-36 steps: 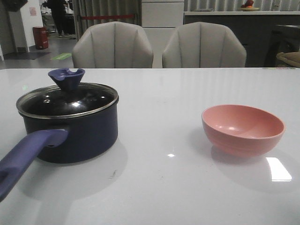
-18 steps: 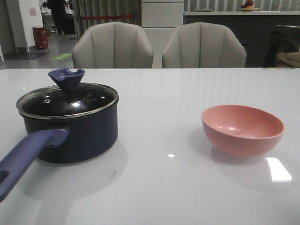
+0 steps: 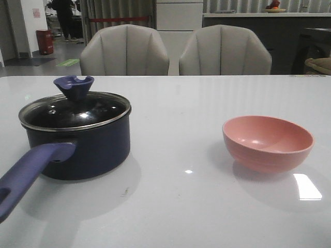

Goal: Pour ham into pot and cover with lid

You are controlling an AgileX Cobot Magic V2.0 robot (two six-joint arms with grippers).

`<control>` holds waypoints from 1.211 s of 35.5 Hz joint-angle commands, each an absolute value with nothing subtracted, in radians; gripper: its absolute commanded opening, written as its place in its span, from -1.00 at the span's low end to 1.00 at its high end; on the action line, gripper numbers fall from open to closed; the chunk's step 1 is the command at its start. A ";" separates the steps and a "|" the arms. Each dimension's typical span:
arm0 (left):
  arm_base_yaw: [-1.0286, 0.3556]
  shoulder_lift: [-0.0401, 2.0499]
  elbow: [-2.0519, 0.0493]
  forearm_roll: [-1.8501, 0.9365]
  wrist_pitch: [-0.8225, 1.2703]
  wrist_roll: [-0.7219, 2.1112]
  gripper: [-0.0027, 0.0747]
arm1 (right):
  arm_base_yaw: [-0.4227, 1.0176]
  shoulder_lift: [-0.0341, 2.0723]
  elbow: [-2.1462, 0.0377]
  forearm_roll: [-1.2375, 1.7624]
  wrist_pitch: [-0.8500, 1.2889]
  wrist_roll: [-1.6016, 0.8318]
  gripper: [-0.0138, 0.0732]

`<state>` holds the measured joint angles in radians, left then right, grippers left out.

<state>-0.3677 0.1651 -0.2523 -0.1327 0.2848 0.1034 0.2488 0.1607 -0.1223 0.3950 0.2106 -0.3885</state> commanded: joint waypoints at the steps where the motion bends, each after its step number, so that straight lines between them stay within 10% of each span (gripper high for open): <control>1: -0.375 0.172 -0.254 -0.147 0.162 0.101 0.56 | 0.251 0.169 -0.148 0.403 0.138 -0.390 -0.35; 11: -0.375 0.172 -0.239 -0.145 0.079 0.101 -0.65 | 0.251 0.169 -0.148 0.403 0.138 -0.390 -0.35; 43: -0.238 0.143 -0.150 -0.127 -0.014 0.069 -0.59 | 0.251 0.169 -0.148 0.403 0.138 -0.390 -0.35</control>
<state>-0.2940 0.1456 -0.1503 -0.1264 0.1169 0.0968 0.2488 0.1607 -0.1223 0.3950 0.2106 -0.3885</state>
